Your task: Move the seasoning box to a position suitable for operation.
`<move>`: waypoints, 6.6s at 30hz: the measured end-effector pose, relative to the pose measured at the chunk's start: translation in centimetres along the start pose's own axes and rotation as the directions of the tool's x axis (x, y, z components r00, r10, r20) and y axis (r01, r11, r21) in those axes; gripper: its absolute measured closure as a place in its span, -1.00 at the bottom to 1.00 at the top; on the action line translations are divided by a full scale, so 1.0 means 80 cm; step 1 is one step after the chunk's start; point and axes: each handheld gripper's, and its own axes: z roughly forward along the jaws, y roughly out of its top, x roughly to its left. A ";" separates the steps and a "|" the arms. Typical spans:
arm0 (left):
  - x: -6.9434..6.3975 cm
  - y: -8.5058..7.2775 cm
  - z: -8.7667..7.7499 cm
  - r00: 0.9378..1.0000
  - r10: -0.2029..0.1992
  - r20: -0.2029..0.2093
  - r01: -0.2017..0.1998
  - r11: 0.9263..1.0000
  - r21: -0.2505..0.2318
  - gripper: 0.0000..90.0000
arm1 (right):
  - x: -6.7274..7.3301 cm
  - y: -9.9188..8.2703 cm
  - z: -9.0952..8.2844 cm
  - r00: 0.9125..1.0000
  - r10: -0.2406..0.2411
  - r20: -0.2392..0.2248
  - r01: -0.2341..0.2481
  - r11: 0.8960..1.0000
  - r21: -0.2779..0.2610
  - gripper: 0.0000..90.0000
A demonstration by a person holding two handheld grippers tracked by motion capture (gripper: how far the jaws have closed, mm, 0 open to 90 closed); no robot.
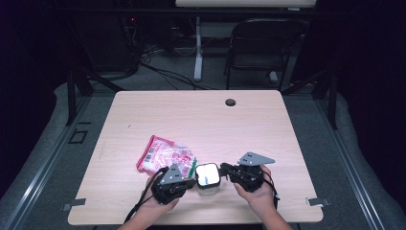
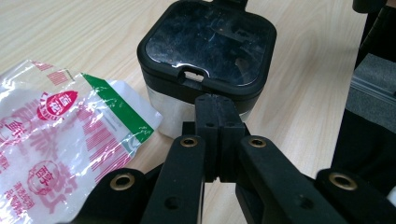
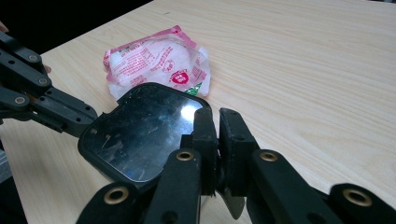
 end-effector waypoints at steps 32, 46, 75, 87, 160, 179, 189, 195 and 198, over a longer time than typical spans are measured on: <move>-0.004 0.009 -0.003 1.000 0.005 0.019 -0.004 0.999 -0.051 1.00 | -0.005 -0.003 -0.001 0.999 0.033 0.002 -0.033 0.999 -0.010 0.76; -0.002 0.026 -0.002 0.999 0.027 0.044 -0.023 0.996 -0.084 1.00 | 0.015 -0.012 -0.022 0.998 -0.062 -0.002 0.062 0.998 -0.015 0.43; -0.003 0.041 -0.004 0.998 0.032 0.053 -0.027 0.994 -0.104 1.00 | 0.052 -0.020 -0.006 0.977 -0.202 0.060 0.203 0.979 -0.013 0.02; 0.004 0.025 0.010 0.999 0.014 0.041 -0.012 0.998 -0.059 1.00 | 0.048 -0.020 -0.008 0.985 -0.167 0.053 0.169 0.985 -0.037 0.06; 0.010 0.011 -0.008 0.999 -0.002 0.043 0.008 0.989 -0.146 0.66 | 0.005 -0.016 -0.032 0.999 -0.004 0.050 0.007 0.997 -0.075 0.82; 0.020 -0.015 -0.037 0.995 -0.085 -0.055 0.075 0.986 -0.150 0.56 | -0.021 0.003 -0.002 1.000 0.020 0.024 -0.017 0.996 -0.084 0.84; 0.022 -0.022 -0.041 0.992 -0.106 -0.071 0.094 0.984 -0.149 0.56 | -0.030 0.008 0.012 0.997 0.072 0.004 -0.071 0.994 -0.085 0.84; 0.021 -0.023 -0.037 0.993 -0.101 -0.065 0.091 0.986 -0.138 0.56 | -0.032 0.007 0.017 0.997 0.080 -0.002 -0.080 0.994 -0.079 0.82; 0.023 -0.023 -0.037 0.993 -0.099 -0.069 0.089 0.987 -0.137 0.56 | -0.031 0.006 0.019 0.997 0.077 0.003 -0.077 0.995 -0.066 0.81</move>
